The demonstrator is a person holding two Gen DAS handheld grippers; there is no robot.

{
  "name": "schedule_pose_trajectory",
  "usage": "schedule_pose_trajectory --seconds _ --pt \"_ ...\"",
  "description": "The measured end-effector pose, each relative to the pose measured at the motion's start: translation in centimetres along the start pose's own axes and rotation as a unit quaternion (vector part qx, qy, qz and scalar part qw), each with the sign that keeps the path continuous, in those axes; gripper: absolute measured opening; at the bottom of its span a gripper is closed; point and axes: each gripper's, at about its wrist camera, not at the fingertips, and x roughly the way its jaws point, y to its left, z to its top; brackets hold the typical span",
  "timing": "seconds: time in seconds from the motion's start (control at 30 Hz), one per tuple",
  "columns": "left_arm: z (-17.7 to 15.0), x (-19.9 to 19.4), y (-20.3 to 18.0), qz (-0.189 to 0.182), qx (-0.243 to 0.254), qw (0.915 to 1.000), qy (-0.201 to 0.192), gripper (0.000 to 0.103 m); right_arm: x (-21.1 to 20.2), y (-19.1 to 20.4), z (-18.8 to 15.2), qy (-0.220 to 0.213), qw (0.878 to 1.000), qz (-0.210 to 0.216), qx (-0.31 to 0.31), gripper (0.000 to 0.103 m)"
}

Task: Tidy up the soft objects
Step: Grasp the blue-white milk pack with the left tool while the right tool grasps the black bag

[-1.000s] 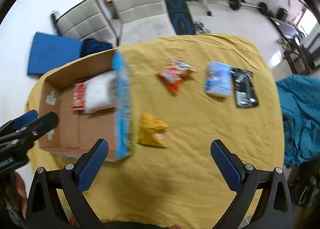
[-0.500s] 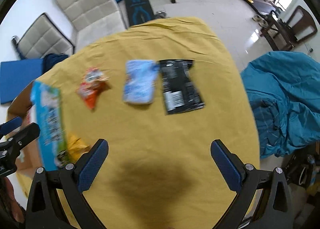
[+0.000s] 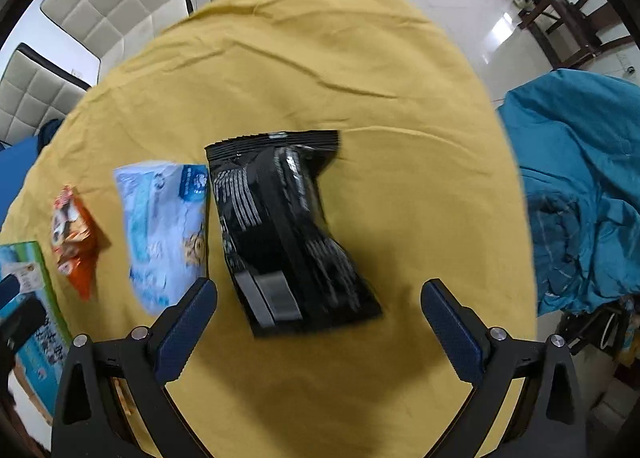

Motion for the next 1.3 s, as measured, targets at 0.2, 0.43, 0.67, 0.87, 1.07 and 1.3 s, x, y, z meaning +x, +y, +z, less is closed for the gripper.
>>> schedule_pose_trajectory --seconds 0.2,0.43,0.67,0.87,1.07,1.3 --pt "0.7 1.0 -1.9 0.000 0.013 0.9998 0.013 0.096 2.3 1.6 0.8 0.003 1.000 -0.008 -0.015 0.063" --pt "2.0 2.4 -5.1 -0.024 0.033 0.9988 0.028 0.096 1.7 -0.9 -0.1 0.030 0.999 -0.010 -0.012 0.052" --pt "3.2 5.0 -7.0 -0.028 0.036 0.9972 0.060 0.096 2.5 -2.8 1.5 0.032 0.998 0.047 0.034 0.076" --pt "3.0 6.0 -7.6 -0.018 0.041 0.9966 0.070 0.096 3.3 -2.2 1.9 0.035 0.999 0.028 0.025 0.057" --pt "3.2 7.1 -8.2 -0.031 0.043 0.9954 0.079 0.096 1.9 -3.1 0.6 0.043 0.999 0.013 0.014 0.058" --pt "4.3 9.1 -9.6 -0.042 0.049 0.9926 0.103 0.075 1.8 -5.0 0.2 0.042 0.998 0.027 0.029 0.065"
